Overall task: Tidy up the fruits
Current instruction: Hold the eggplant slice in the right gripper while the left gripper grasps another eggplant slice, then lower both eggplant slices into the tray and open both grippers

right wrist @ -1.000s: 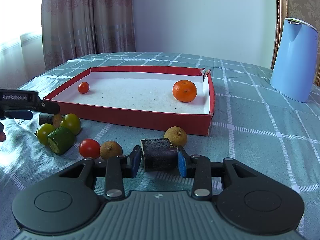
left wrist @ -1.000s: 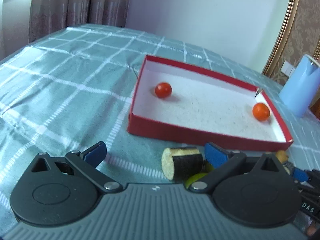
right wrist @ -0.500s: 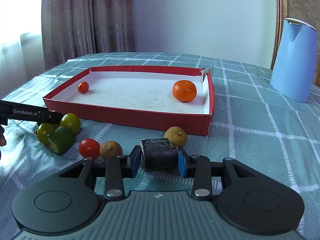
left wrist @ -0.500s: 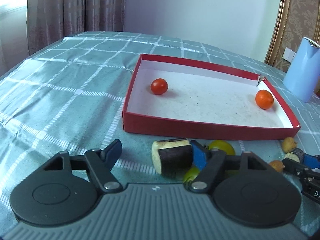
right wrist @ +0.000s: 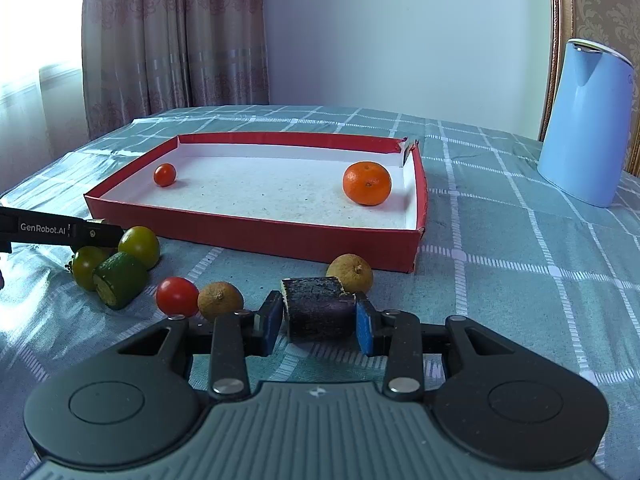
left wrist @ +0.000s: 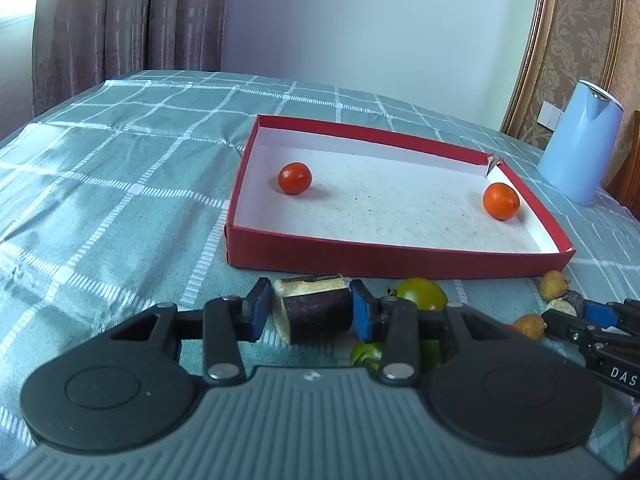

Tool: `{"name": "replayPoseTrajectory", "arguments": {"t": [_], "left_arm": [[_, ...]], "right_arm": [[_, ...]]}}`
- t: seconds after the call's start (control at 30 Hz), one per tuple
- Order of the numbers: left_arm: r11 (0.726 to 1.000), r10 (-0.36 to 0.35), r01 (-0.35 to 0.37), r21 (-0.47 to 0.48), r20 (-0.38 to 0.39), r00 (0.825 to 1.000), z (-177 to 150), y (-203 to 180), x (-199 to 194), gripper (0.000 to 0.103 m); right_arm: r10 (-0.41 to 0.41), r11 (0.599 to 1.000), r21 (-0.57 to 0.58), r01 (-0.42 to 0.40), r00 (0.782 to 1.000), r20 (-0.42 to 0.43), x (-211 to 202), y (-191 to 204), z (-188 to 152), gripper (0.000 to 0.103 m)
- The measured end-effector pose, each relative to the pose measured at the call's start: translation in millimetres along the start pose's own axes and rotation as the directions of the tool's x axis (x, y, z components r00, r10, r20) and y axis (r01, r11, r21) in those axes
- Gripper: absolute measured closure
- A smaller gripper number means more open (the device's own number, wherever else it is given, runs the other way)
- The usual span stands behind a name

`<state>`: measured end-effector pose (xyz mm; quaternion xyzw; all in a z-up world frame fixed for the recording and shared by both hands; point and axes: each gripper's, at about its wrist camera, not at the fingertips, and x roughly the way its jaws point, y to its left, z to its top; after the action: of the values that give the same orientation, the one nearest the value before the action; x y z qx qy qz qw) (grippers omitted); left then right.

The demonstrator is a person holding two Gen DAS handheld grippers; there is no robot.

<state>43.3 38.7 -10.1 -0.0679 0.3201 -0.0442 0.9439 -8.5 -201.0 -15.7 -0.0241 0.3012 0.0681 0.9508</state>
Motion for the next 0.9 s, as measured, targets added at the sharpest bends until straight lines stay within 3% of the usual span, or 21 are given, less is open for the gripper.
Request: {"name": "replayPoseTrajectory", "arguments": {"t": [0.43, 0.9], "left_arm": [[0.998, 0.062, -0.063, 0.03, 0.029, 0.998, -1, -1, -7, 0.065], [0.998, 0.059, -0.061, 0.031, 0.063, 0.996, 1, 8, -17, 0.065]], "right_arm": [[-0.027, 1.0, 0.004, 0.027, 0.998, 0.06, -10, 1, -1, 0.07], [-0.014, 0.999, -0.033, 0.017, 0.997, 0.077, -14, 7, -2, 0.072]]}}
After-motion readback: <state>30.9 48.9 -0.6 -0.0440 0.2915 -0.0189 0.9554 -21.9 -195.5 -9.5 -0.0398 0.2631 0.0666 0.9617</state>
